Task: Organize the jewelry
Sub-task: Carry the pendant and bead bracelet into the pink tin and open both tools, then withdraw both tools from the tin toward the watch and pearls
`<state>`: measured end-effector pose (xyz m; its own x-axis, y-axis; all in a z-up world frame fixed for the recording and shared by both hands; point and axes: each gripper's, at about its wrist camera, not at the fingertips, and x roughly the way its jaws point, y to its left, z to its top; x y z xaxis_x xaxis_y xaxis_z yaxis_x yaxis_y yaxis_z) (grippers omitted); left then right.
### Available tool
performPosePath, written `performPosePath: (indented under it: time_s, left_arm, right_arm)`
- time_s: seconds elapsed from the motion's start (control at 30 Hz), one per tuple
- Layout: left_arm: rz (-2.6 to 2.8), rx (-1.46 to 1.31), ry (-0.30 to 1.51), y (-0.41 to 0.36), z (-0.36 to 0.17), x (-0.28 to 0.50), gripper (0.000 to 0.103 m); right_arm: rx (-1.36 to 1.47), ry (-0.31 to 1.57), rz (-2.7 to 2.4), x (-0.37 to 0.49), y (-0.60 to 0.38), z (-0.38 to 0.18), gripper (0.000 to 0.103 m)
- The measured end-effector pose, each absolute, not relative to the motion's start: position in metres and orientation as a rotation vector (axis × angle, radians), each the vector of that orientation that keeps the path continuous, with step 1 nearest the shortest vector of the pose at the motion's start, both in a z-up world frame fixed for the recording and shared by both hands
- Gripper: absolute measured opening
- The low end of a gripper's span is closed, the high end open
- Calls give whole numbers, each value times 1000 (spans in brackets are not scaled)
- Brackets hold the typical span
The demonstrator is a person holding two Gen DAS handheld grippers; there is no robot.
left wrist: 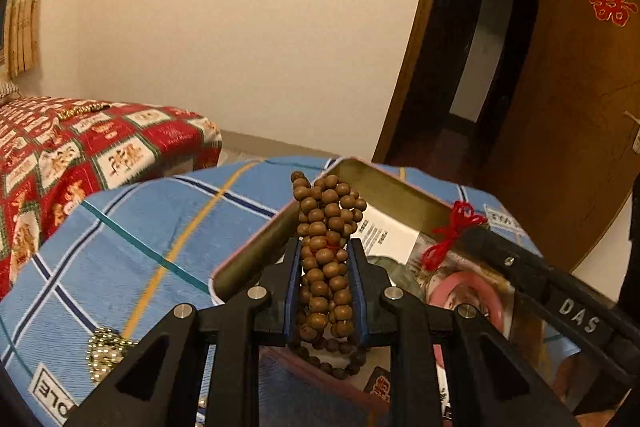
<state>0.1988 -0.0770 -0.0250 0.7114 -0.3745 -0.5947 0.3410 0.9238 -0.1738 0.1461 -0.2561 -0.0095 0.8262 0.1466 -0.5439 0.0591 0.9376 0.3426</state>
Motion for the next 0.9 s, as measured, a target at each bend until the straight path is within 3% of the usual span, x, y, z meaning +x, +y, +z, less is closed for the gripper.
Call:
performPosePath:
  time_s: [0.17, 0.23, 0.3, 0.57, 0.9]
  left_arm:
    - [-387, -36, 675, -81, -27, 197, 28]
    - [-373, -34, 664, -80, -26, 194, 57]
    - [-358, -44, 633, -77, -22, 184, 65]
    - [-269, -44, 529, -52, -13, 127, 65]
    - [-179, 26, 536, -49, -16, 113, 65]
  right_arm:
    - [353, 595, 43, 143, -257, -9, 30]
    - [351, 590, 44, 144, -258, -8, 40]
    - [352, 551, 21, 138, -260, -4, 52]
    - [317, 414, -133, 116, -270, 12, 61]
    - [221, 415, -172, 102, -245, 5, 61]
